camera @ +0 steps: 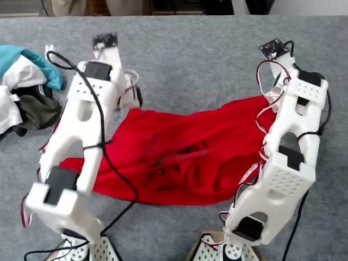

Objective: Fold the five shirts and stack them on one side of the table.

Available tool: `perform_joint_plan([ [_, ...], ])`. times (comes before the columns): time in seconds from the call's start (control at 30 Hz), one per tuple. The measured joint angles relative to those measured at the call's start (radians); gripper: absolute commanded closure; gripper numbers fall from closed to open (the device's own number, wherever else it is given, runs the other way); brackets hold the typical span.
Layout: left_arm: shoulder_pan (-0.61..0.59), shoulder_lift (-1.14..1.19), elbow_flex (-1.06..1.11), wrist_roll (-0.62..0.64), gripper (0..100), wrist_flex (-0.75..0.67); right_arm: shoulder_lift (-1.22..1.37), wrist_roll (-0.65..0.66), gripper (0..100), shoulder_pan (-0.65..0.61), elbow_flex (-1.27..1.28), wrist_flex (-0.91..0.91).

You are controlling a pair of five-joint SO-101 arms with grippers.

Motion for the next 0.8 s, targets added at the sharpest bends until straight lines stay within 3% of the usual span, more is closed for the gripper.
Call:
perform_joint_plan([
  [0.07, 0.003, 0.101, -0.072, 0.035, 99, -0.060, 0.000, 0.000, 98.3, 0.000, 0.000, 0.000],
  [0.2, 0.017, 0.341, -0.233, 0.118, 97, -0.074, 0.000, 0.000, 98.3, 0.000, 0.000, 0.000],
  [0.47, 0.043, 0.718, -0.628, 0.161, 97, 0.163, 0.000, 0.000, 98.3, 0.000, 0.000, 0.000],
  [0.67, 0.038, 0.887, -0.919, 0.164, 83, 0.339, 0.000, 0.000, 98.3, 0.000, 0.011, -0.002],
  [0.8, 0.035, 0.965, -1.043, 0.169, 82, 0.411, 0.000, 0.000, 98.3, 0.000, 0.011, -0.002],
])
